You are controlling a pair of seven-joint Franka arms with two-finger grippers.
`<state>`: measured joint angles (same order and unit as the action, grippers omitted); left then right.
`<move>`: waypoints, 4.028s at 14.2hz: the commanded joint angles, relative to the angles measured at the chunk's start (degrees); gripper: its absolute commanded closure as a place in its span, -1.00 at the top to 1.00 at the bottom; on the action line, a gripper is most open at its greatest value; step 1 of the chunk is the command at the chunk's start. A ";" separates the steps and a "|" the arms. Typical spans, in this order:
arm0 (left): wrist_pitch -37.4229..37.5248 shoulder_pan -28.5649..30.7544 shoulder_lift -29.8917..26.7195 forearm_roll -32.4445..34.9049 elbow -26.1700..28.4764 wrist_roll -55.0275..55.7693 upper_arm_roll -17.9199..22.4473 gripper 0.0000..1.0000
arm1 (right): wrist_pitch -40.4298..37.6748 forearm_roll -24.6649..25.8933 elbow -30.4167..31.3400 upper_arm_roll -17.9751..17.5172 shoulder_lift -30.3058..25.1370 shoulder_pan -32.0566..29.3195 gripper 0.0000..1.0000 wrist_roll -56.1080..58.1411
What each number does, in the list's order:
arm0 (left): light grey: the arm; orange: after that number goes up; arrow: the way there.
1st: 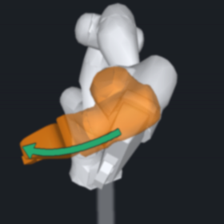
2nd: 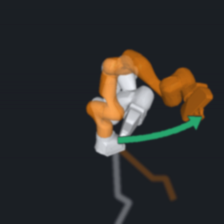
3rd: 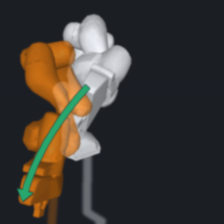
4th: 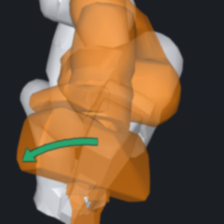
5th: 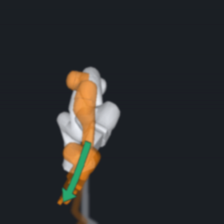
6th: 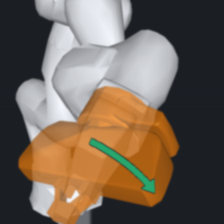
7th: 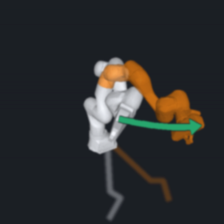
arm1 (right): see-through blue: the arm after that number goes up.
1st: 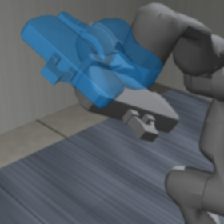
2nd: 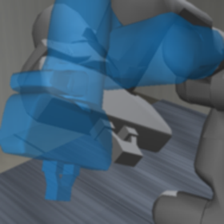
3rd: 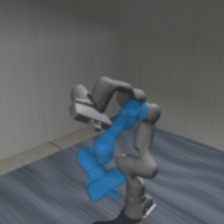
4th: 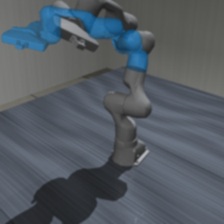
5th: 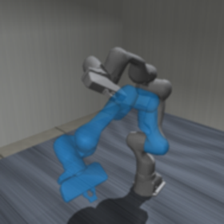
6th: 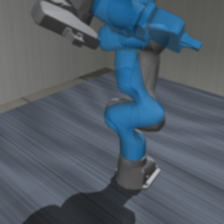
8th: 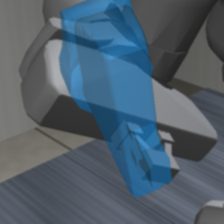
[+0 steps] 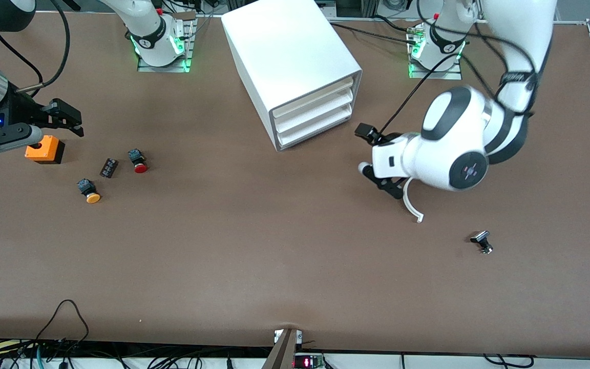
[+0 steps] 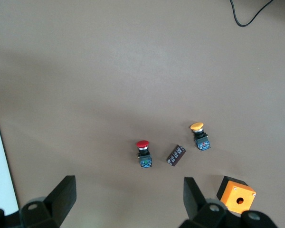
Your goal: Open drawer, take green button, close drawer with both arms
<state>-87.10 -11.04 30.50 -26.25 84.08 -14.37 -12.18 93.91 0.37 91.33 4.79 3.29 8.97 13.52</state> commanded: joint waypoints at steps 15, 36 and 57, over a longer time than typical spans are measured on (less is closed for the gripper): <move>-4.56 -7.85 17.83 -13.21 -2.78 -31.50 -0.21 1.00 | -1.18 0.60 -1.69 0.05 0.67 -0.10 0.99 0.10; -7.12 -12.69 20.30 -17.78 2.06 -37.92 -0.21 1.00 | -1.01 0.69 -1.77 0.05 0.84 -0.18 0.99 0.19; -4.39 -11.29 20.03 -16.90 -0.49 -37.39 1.98 -1.00 | -0.92 0.60 -1.77 0.05 0.84 -0.18 0.99 0.19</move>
<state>-91.41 -22.23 50.82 -42.14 84.67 -50.72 -12.25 93.91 0.37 91.31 4.83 3.36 8.93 13.54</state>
